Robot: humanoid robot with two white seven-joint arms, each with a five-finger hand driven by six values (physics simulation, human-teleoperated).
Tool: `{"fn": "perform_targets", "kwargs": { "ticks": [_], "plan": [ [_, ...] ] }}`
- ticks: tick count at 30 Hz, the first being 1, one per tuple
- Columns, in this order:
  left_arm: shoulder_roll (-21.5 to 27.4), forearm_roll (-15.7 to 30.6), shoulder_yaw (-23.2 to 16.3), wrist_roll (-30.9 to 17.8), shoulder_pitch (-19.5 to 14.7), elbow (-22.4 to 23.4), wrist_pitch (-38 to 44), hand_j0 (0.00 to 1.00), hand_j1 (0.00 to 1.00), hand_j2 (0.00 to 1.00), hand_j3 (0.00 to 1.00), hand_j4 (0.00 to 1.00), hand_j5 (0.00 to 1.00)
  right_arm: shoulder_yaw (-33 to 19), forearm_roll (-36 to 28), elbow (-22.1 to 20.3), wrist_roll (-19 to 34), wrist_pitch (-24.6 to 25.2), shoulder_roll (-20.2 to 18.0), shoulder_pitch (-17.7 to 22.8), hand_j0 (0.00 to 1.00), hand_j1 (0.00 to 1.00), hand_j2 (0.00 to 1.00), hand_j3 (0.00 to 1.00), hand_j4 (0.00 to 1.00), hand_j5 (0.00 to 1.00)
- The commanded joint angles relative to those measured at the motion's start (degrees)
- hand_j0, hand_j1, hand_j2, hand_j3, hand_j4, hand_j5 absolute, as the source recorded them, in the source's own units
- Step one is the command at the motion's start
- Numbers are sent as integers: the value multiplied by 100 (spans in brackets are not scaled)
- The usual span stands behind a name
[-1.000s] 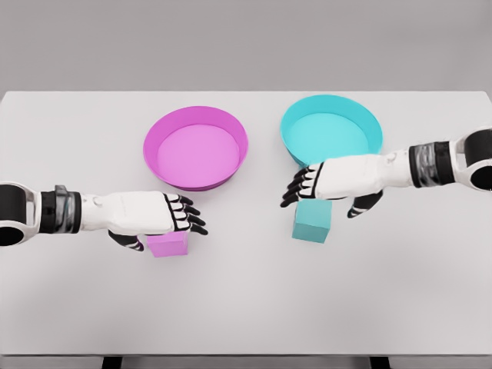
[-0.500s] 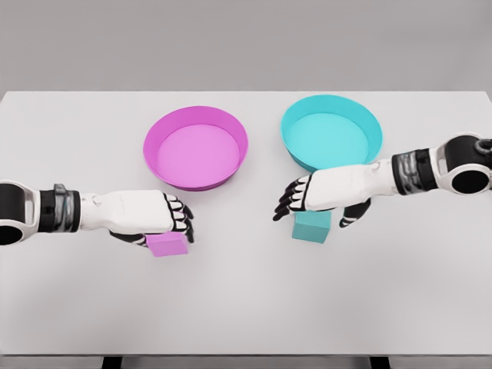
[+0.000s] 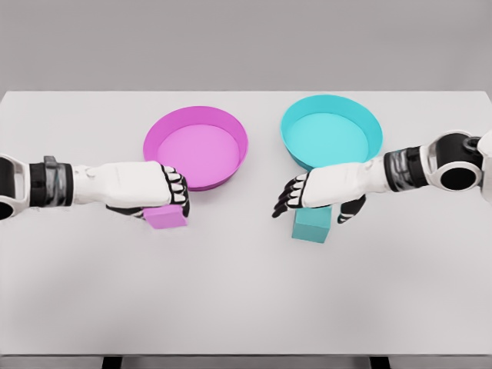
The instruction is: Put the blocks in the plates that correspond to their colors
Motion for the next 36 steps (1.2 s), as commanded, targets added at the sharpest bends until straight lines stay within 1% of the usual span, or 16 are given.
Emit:
{"fn": "perform_targets", "kwargs": {
  "ticks": [1,5,10,12,15,17,21,23,24,25,26,28,29,31,34,36],
  "plan": [
    [-24,39,13,10,0,0,10,45,45,45,45,45,45,-6,-29,6,-2,7,54,0,100,100,100,100,100,100],
    [-24,135,22,10,-264,78,10,45,45,45,45,45,45,-6,-21,6,-2,7,124,0,100,100,100,100,100,100],
    [-296,127,40,2,-484,693,10,45,45,45,45,45,45,-6,129,6,7,7,124,17,99,99,99,99,99,99],
    [-542,118,48,2,-642,1141,10,45,45,45,45,45,45,-6,217,6,-2,7,124,17,91,91,91,91,91,91],
    [-718,127,75,2,-853,1502,10,45,45,45,45,45,45,-6,278,-3,156,7,124,17,81,81,81,81,81,81],
    [-946,127,128,2,-932,1792,10,45,45,45,45,45,45,-6,287,-11,227,7,124,53,80,80,80,80,80,80],
    [-1412,74,127,-7,-1195,2671,10,46,46,46,46,46,46,-41,287,-20,244,7,133,44,71,71,71,71,71,71],
    [-1614,74,128,-7,-1231,3014,10,47,47,47,47,47,47,-68,287,-29,244,7,160,35,67,67,67,67,67,67],
    [-1658,74,128,-7,-1231,3102,10,49,49,49,49,49,49,-77,287,-29,244,7,160,35,66,66,66,66,66,66],
    [-1685,74,128,-7,-1239,3155,10,57,57,57,57,57,57,-138,287,-29,253,7,160,35,62,62,62,62,62,62],
    [-1711,83,128,-7,-1231,3137,10,71,71,71,71,71,71,-147,287,-29,253,7,160,35,59,59,59,59,59,59],
    [-1746,100,127,-7,-1231,3120,10,92,92,92,92,92,92,-244,287,-29,253,7,168,35,56,56,56,56,56,56],
    [-1746,109,127,2,-1231,3120,10,97,97,97,97,97,97,-314,287,-29,253,7,168,26,55,55,55,55,55,55],
    [-1746,127,128,10,-1231,3111,10,100,100,100,100,100,100,-410,278,-29,306,7,168,26,52,52,52,52,52,52],
    [-1711,188,128,19,-1239,3084,10,100,100,100,100,100,100,-657,243,-125,306,7,168,0,49,49,49,49,49,49],
    [-1658,495,119,28,-1336,3076,10,100,100,100,100,100,100,-762,234,-222,306,7,160,-18,48,48,48,48,48,48]
  ]
}}
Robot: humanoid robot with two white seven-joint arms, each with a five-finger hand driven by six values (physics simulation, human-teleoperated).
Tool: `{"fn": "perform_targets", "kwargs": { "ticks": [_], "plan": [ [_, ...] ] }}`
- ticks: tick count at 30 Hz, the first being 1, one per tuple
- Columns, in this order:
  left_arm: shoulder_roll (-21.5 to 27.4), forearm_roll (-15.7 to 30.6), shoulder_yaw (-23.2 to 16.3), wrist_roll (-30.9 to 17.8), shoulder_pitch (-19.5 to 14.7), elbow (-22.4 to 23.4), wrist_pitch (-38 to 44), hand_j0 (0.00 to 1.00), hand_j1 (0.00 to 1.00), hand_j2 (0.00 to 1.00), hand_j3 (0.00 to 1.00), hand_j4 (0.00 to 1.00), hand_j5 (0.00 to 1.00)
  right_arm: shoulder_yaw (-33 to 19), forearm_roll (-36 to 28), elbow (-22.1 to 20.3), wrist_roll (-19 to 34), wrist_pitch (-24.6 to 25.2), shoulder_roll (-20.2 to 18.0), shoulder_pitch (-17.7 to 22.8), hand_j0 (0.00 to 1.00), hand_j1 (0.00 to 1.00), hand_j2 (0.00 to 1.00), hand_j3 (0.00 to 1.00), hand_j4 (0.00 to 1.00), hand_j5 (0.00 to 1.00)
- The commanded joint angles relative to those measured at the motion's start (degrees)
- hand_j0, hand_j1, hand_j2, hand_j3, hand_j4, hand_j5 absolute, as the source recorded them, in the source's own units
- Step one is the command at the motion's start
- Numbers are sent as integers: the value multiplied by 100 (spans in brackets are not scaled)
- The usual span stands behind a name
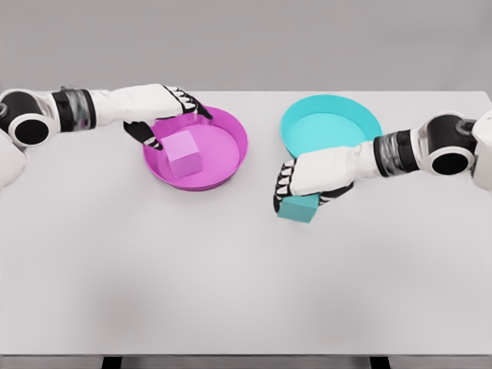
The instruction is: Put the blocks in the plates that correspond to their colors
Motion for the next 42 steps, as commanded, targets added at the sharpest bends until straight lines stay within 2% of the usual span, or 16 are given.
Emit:
{"fn": "perform_targets", "kwargs": {
  "ticks": [1,3,6,12,14,16,18,23,26,29,33,38,39,40,41,42],
  "plan": [
    [100,346,2,11,-18,-6,13,100,100,100,100,100,100,-172,-53,-80,6,7,-4,0,48,48,48,48,48,48],
    [399,759,2,11,-132,-15,13,100,100,100,100,100,100,-189,-62,-80,6,7,4,-26,48,48,48,48,48,48],
    [1207,1419,2,11,-211,-164,13,100,100,100,100,100,100,-444,-89,-80,6,7,-39,-26,48,48,48,48,48,48],
    [1691,1542,19,37,-150,-103,13,100,100,100,100,100,100,-919,-150,333,15,7,-39,-26,48,48,48,48,48,48],
    [1718,1674,-25,37,-132,-111,13,100,100,100,100,100,100,-1068,-141,658,15,7,-13,-35,48,48,48,48,48,48],
    [1691,1648,-42,28,123,-147,13,100,100,100,100,100,100,-1103,-141,930,15,7,22,-70,48,48,48,48,48,48],
    [1682,1639,-69,28,175,-147,13,100,100,100,100,100,100,-1112,-141,1404,23,7,215,-96,48,48,48,48,48,48],
    [1691,1621,-69,28,219,-59,13,100,100,100,100,100,100,-1112,-133,1976,41,7,330,-184,48,48,48,48,48,48],
    [1682,1604,-60,20,237,-41,13,100,100,100,100,100,100,-1112,-89,2653,111,7,628,-185,49,49,49,49,49,49],
    [1656,1595,-60,-7,281,-41,13,100,100,100,100,100,100,-1112,-45,2758,111,7,664,-176,49,49,49,49,49,49],
    [1647,1595,-60,-7,299,3,13,100,100,100,100,100,100,-1103,-36,3189,234,7,760,-123,49,49,49,49,49,49],
    [1647,1595,-51,-16,299,12,13,100,100,100,100,100,100,-1103,-36,3400,234,7,822,-88,50,50,50,50,50,50],
    [1647,1595,-51,-16,299,12,13,100,100,100,100,100,100,-1103,-36,3392,235,7,874,-88,53,53,53,53,53,53],
    [1647,1595,-51,-16,299,12,13,100,100,100,100,100,100,-1103,-36,3392,235,7,875,-88,63,63,63,63,63,63],
    [1647,1595,-51,-16,299,12,13,100,100,100,100,100,100,-1112,-53,3383,226,7,883,-53,89,89,89,89,89,89],
    [1647,1595,-51,-16,299,12,13,100,100,100,100,100,100,-1112,-53,3374,226,7,883,-53,100,100,100,100,100,100]
  ]
}}
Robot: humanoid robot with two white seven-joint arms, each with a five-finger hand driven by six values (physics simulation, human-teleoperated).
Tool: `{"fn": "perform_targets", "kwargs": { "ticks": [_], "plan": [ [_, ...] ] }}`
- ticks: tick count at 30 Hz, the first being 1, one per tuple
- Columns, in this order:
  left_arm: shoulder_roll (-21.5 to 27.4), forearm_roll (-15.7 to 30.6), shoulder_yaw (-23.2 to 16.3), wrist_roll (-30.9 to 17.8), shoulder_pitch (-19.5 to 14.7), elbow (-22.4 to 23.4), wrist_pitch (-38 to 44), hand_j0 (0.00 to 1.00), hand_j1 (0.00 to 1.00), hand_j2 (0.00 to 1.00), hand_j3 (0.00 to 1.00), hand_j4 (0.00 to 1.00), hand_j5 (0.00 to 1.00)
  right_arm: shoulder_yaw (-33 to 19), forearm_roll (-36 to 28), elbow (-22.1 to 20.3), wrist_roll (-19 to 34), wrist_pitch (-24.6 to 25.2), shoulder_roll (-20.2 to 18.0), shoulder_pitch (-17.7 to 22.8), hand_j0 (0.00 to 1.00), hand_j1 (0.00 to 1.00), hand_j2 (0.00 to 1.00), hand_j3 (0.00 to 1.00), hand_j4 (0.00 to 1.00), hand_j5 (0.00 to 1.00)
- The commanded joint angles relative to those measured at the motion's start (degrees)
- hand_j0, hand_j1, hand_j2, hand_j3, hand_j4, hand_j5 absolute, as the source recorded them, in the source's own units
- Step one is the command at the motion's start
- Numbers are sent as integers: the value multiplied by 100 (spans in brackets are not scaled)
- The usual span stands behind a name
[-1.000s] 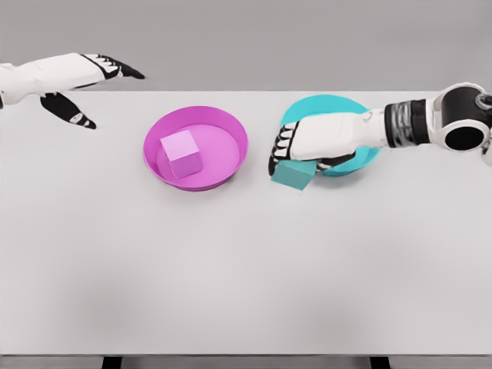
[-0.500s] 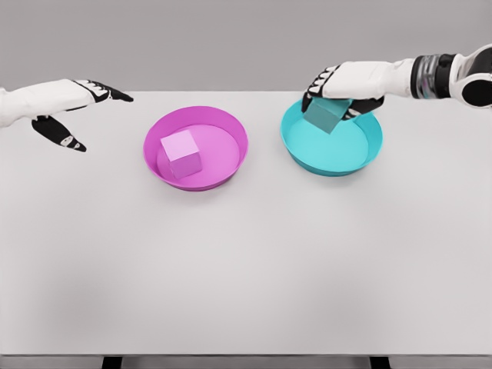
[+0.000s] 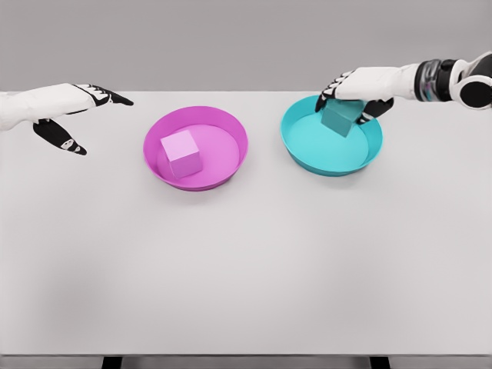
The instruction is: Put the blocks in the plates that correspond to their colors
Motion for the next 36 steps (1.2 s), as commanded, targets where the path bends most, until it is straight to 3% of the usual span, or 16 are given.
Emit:
{"fn": "perform_targets", "kwargs": {
  "ticks": [1,10,15,16,19,22,25,29,36],
  "plan": [
    [4,37,7,1,0,1,14,100,100,100,100,100,100,-17,-41,9,-6,11,18,9,100,100,100,100,100,100],
    [4,64,33,10,0,-16,14,100,100,100,100,100,100,-35,-93,-70,-6,11,-88,0,100,100,100,100,100,100],
    [40,90,42,37,0,1,14,100,100,100,100,100,100,-676,-383,-580,-155,11,-887,114,100,100,100,100,100,100],
    [40,90,42,28,0,1,14,100,100,100,100,100,100,-685,-471,-738,-225,11,-1019,158,100,100,100,100,100,100],
    [48,73,42,28,0,10,14,100,100,100,100,100,100,-694,-489,-1739,-814,11,-1783,439,100,100,100,100,100,100],
    [22,55,33,28,0,98,14,100,100,100,100,100,100,-694,-489,-2847,-1227,11,-2768,571,100,100,100,100,100,100],
    [13,55,33,28,0,168,14,100,100,100,100,100,100,-642,-471,-3559,-1254,11,-3278,905,100,100,100,100,100,100],
    [13,55,25,28,9,203,14,100,100,100,100,100,100,-633,-445,-3630,-1245,11,-3287,1406,100,100,100,100,100,100],
    [13,55,16,19,9,230,14,100,100,100,100,100,100,-633,-427,-3656,-1236,11,-3287,1503,100,100,100,100,100,100]
  ]
}}
